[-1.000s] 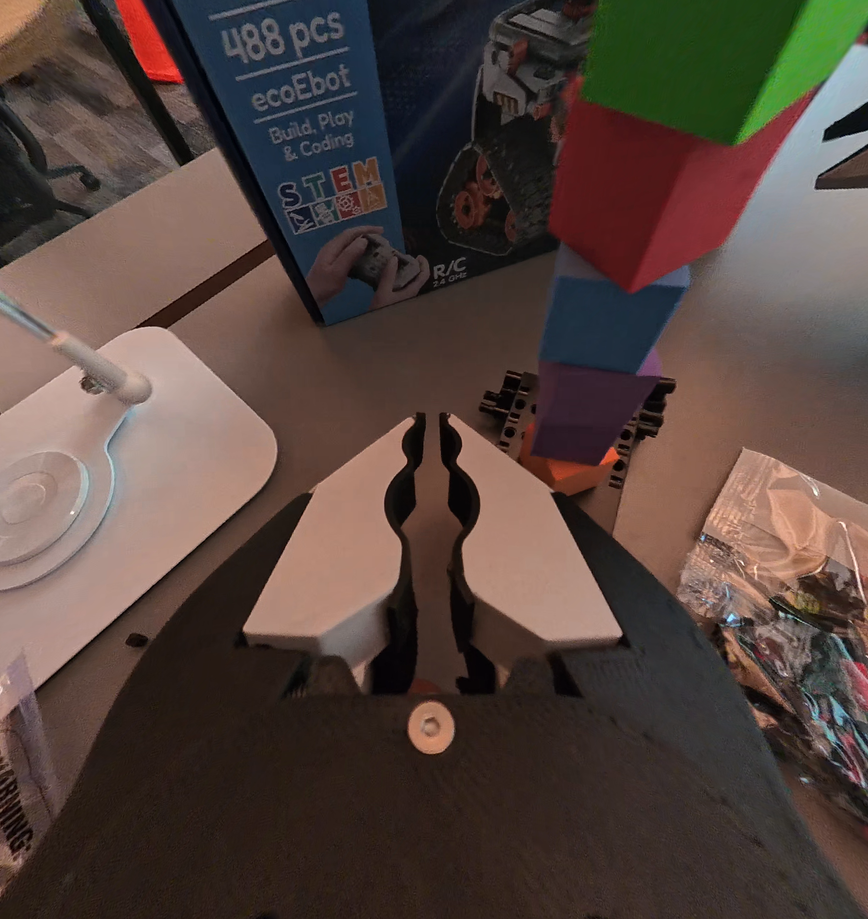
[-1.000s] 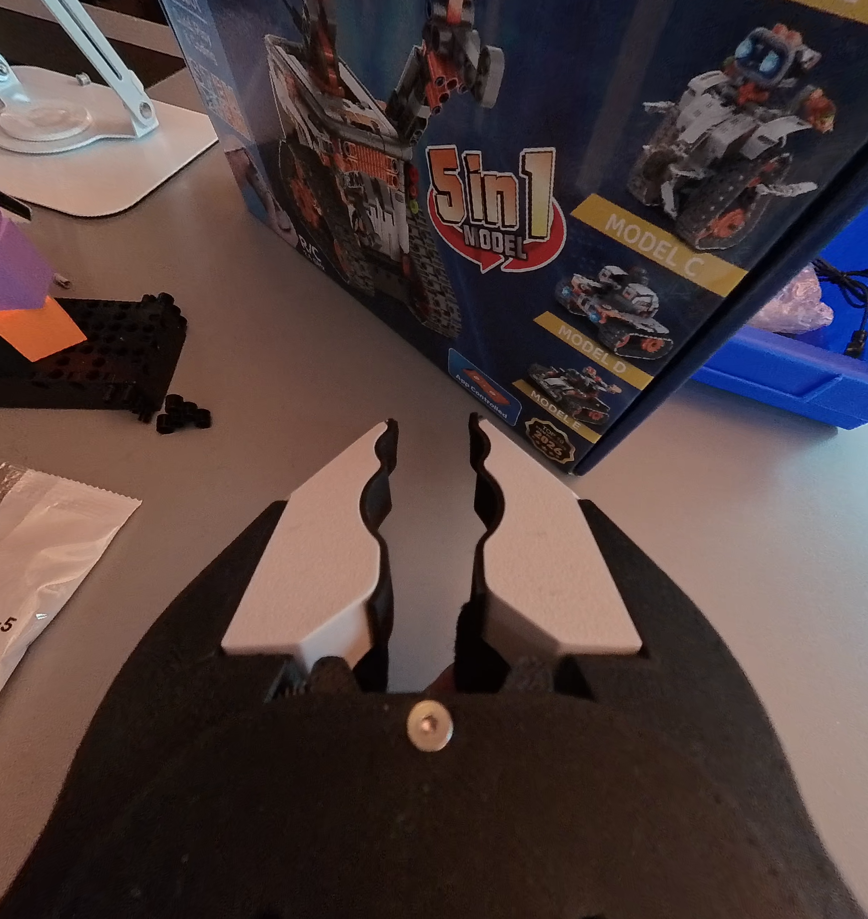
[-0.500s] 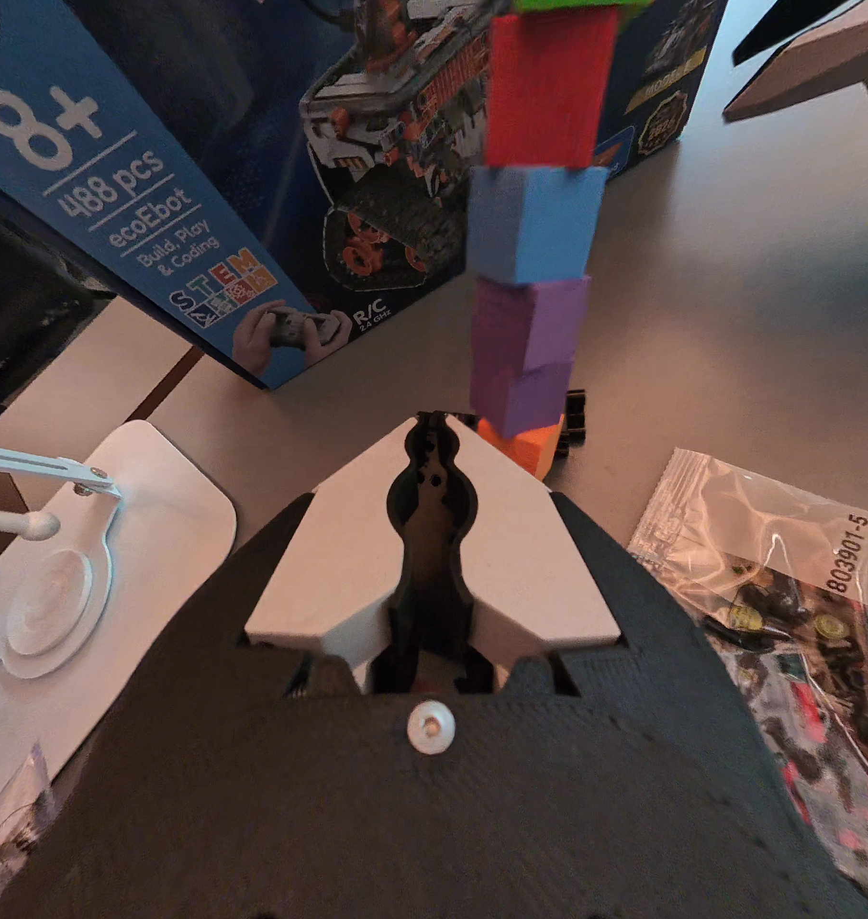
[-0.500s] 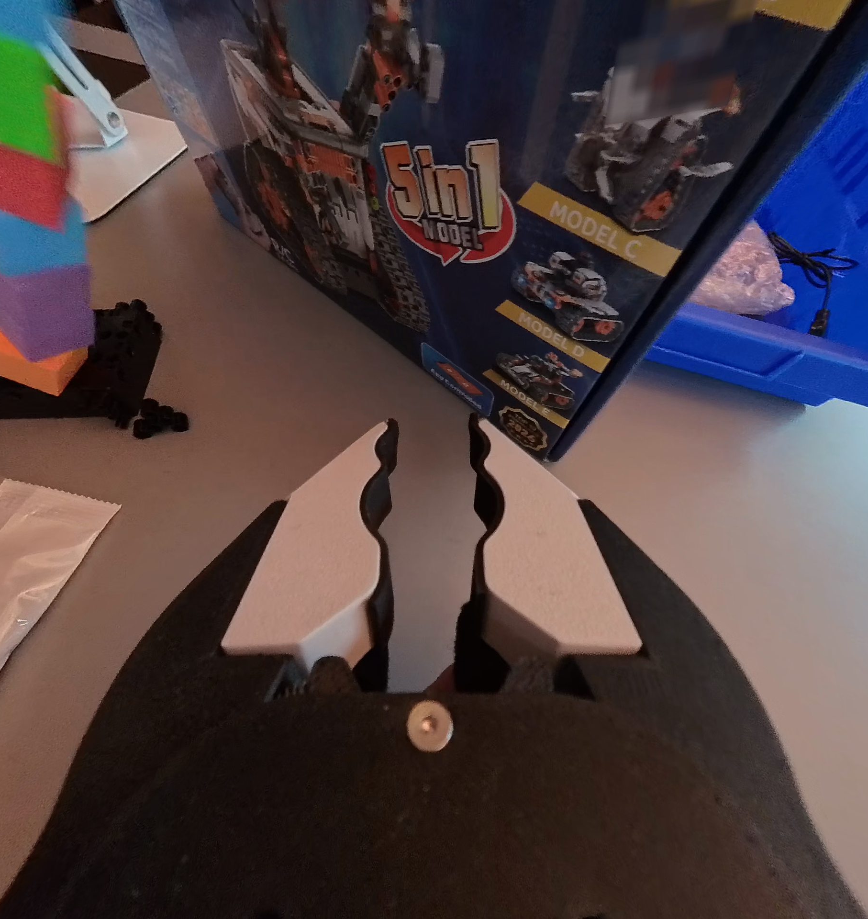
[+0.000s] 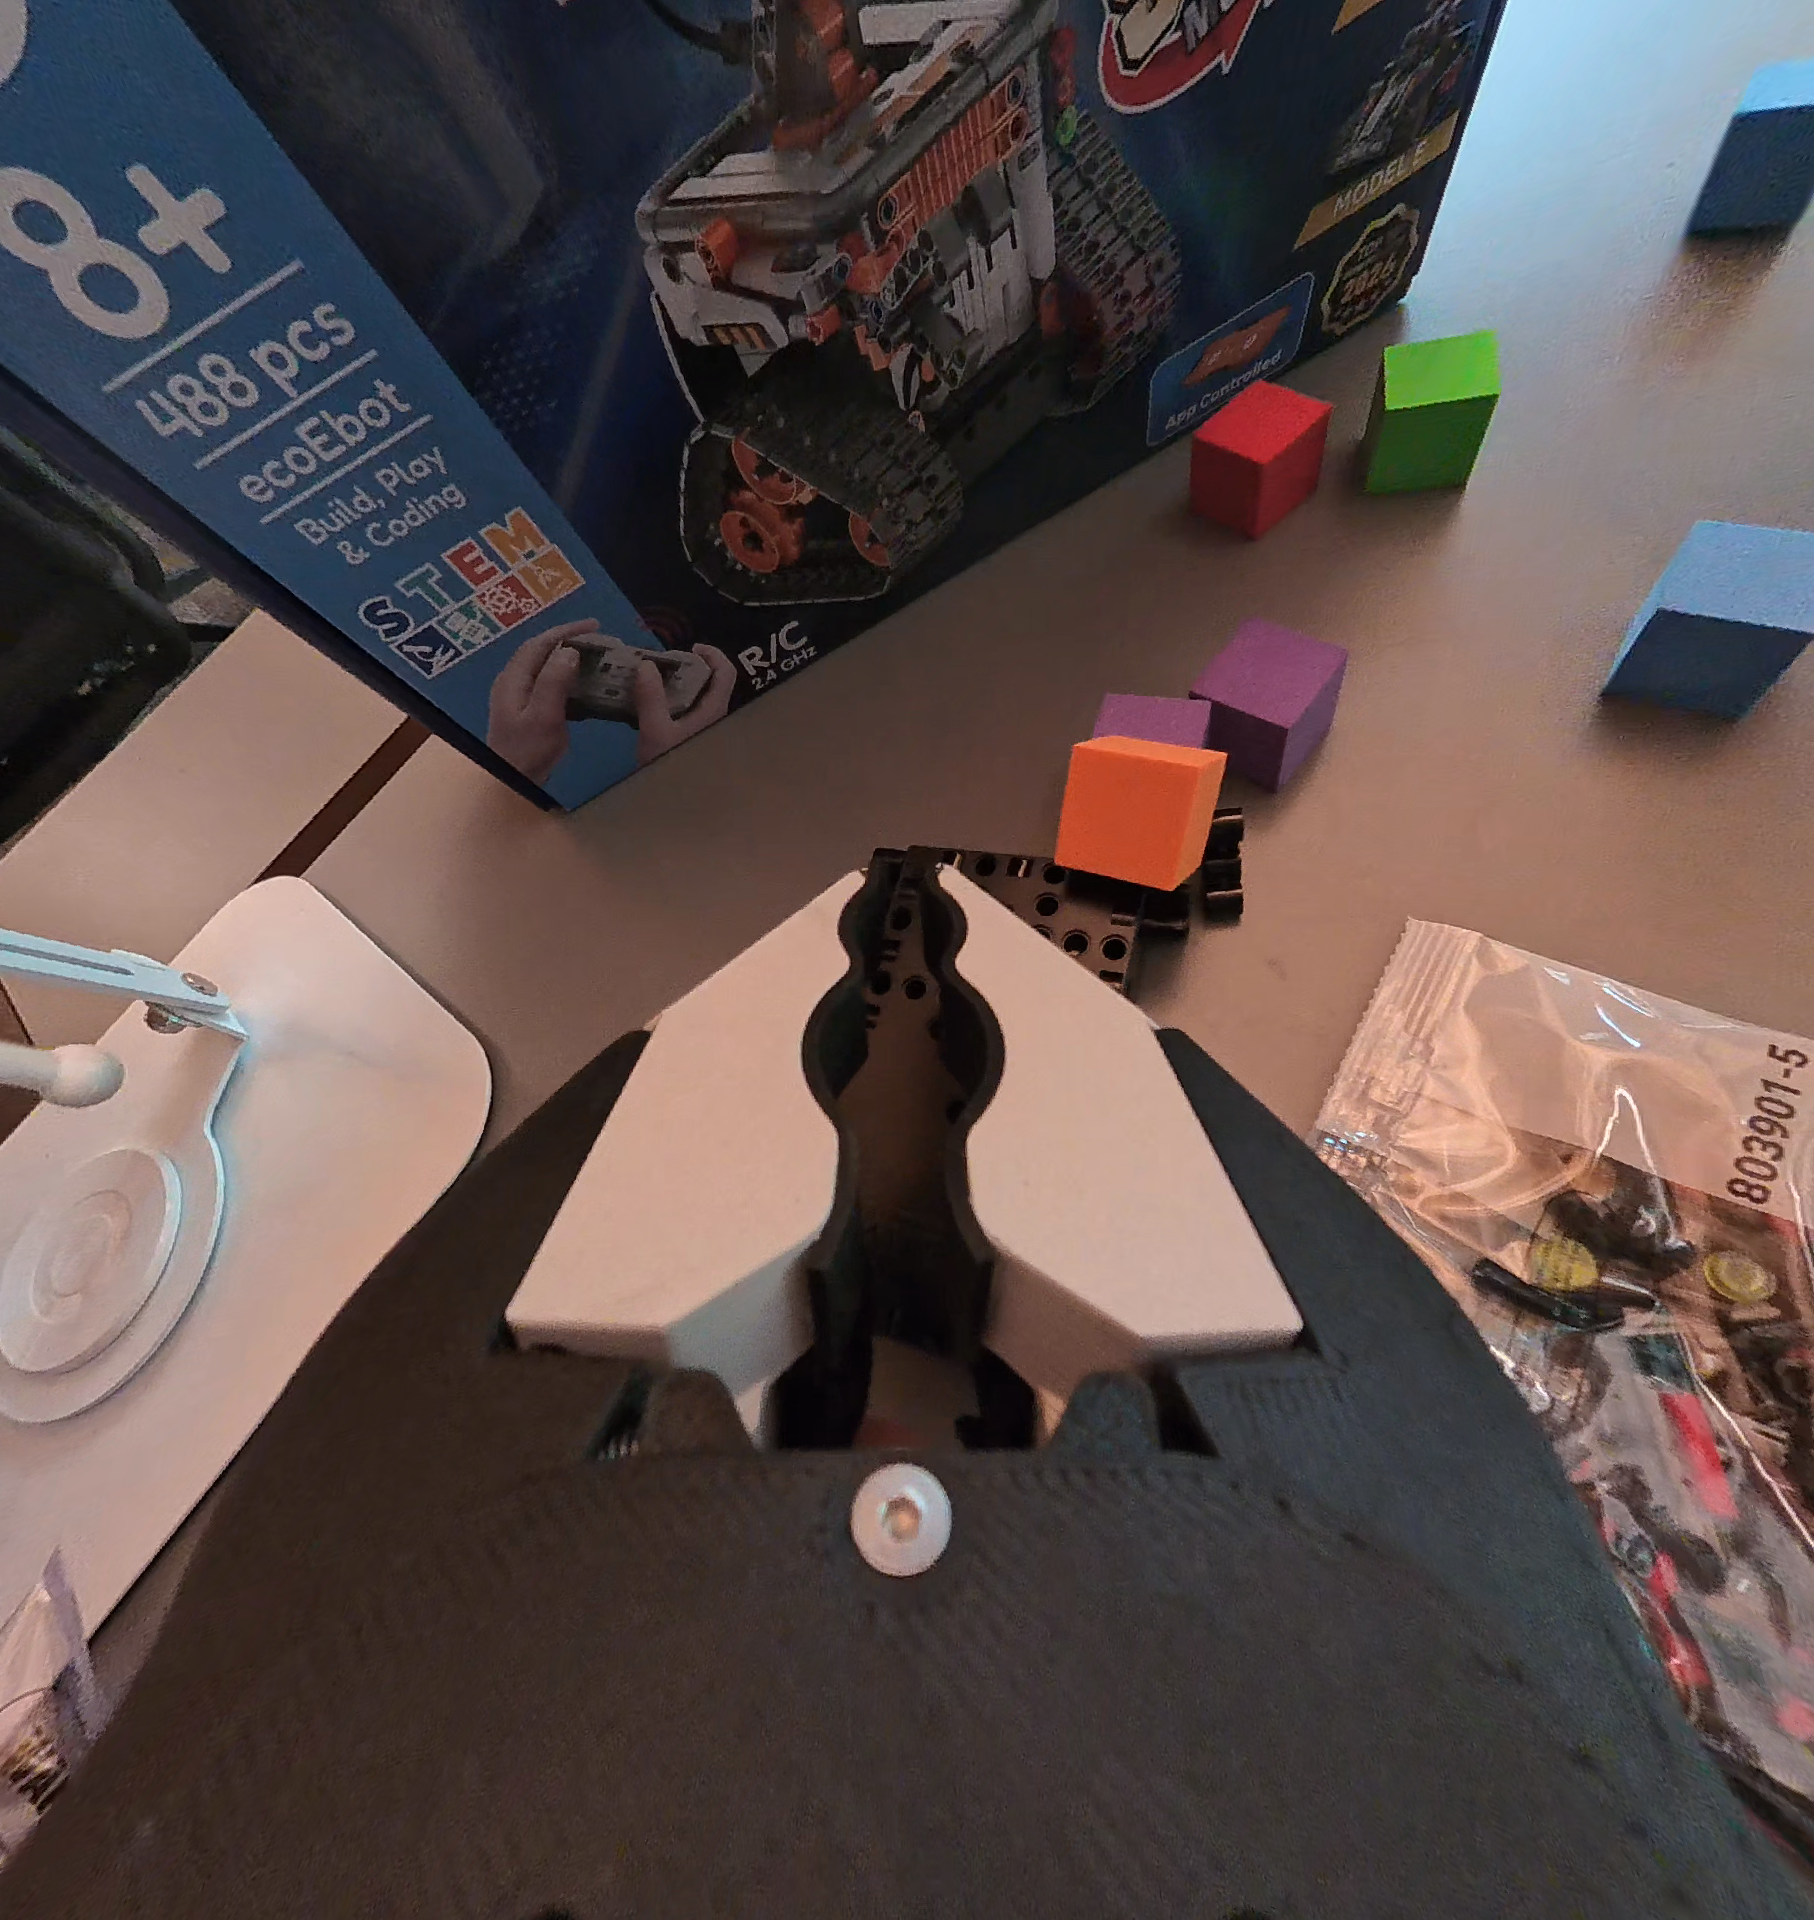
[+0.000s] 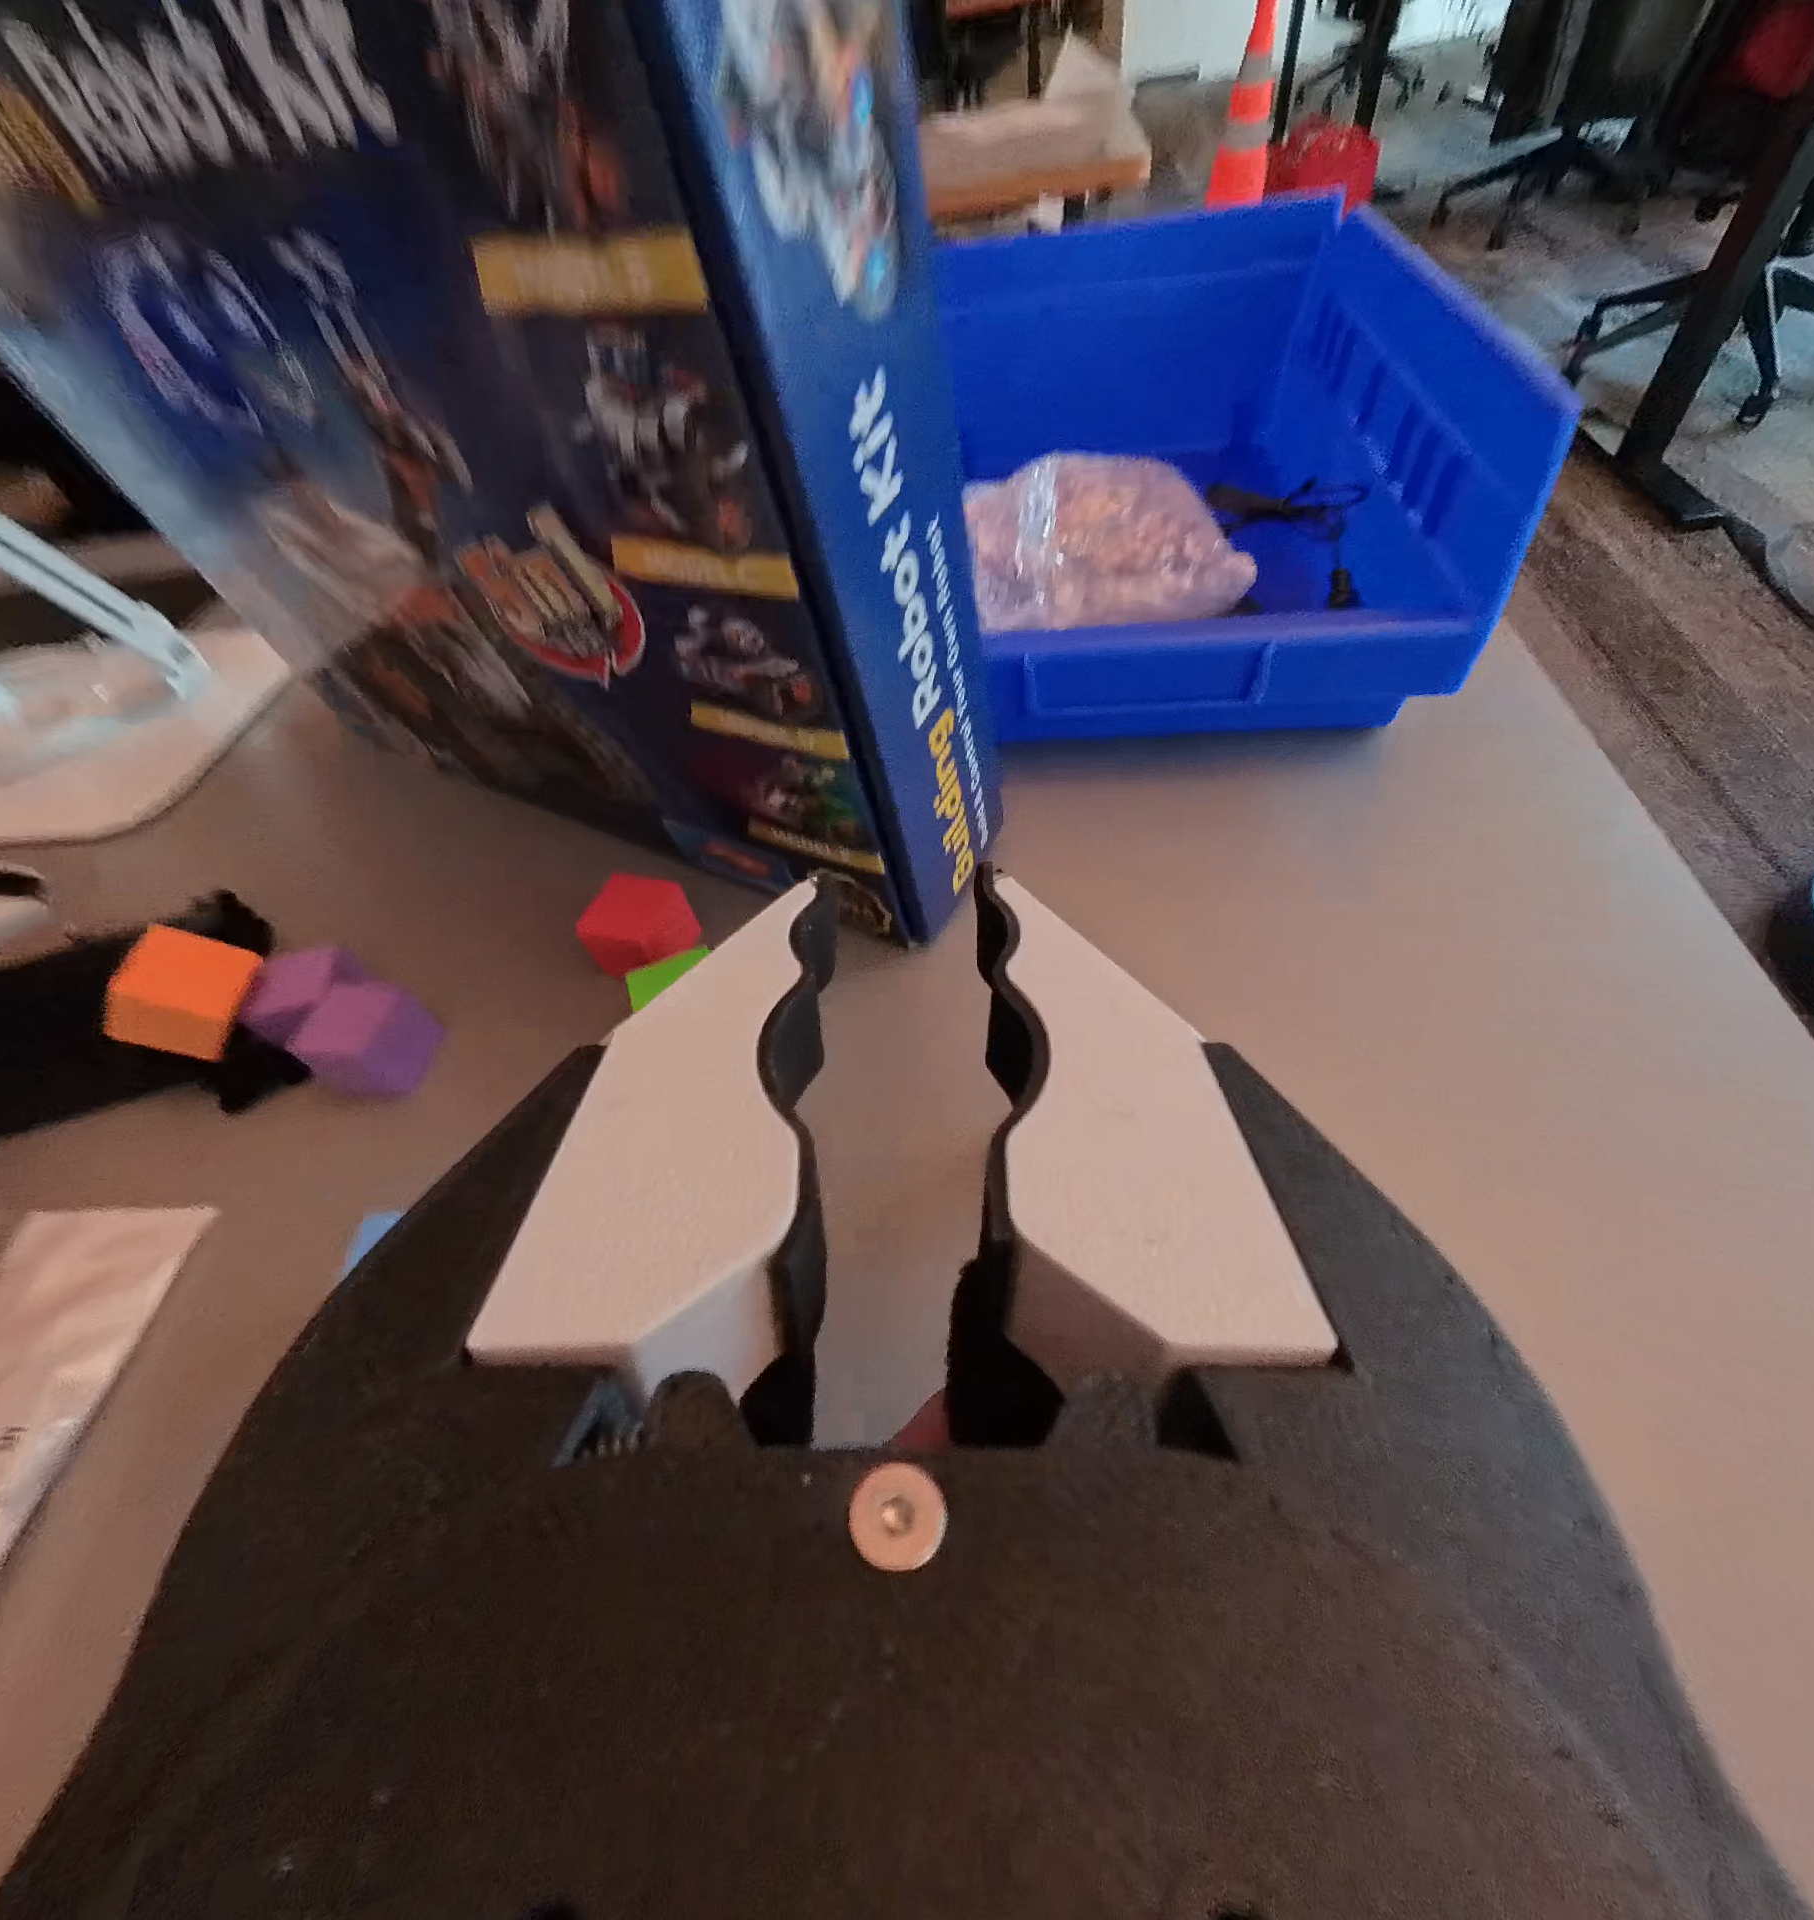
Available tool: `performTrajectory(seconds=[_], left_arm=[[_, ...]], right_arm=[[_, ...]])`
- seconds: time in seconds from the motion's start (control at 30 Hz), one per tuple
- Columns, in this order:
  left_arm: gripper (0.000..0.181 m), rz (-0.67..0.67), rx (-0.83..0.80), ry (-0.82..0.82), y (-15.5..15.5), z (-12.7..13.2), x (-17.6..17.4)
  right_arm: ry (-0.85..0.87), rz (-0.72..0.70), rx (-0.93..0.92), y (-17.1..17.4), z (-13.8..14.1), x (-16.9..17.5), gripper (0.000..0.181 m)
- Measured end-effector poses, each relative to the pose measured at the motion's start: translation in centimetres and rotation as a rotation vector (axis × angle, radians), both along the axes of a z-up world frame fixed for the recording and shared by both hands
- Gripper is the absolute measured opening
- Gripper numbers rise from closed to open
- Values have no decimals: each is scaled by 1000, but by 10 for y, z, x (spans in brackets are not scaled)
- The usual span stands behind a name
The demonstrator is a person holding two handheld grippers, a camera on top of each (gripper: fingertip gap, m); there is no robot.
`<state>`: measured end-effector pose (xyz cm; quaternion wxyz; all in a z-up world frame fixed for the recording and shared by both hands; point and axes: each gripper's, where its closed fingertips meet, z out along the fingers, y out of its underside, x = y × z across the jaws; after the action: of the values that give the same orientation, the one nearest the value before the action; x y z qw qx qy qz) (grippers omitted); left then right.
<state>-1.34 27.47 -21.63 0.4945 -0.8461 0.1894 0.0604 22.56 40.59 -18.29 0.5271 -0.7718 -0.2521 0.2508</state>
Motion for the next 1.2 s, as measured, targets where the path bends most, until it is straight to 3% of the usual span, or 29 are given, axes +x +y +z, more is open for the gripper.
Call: performTrajectory(seconds=[0.2,0.37,0.6,0.73,0.8,0.87,1.0,1.1,1.2], left_arm=[[7,-6,8,-14,-1,0,-1],[14,-33,8,-28,1,-1,4],[43,-192,-34,-98,-5,-4,34],[47,-201,-86,-22,1,-15,37],[42,-211,-99,2,5,-18,42],[26,-205,-108,13,8,-20,44],[25,-219,-94,24,5,-16,46],[25,-217,-55,-25,3,2,44],[25,-261,-59,-46,-7,12,53]], right_arm=[[95,-91,67,3,37,59,27],[-48,-41,-21,11,11,74,38],[-324,295,-79,-32,-33,12,42],[-444,438,-32,-61,-41,-34,41],[-474,470,0,-70,-41,-53,41],[-469,490,15,-77,-40,-68,39],[-461,512,24,-84,-46,-80,37],[-455,538,30,-90,-46,-81,37],[-426,510,104,-85,-24,-82,41]])
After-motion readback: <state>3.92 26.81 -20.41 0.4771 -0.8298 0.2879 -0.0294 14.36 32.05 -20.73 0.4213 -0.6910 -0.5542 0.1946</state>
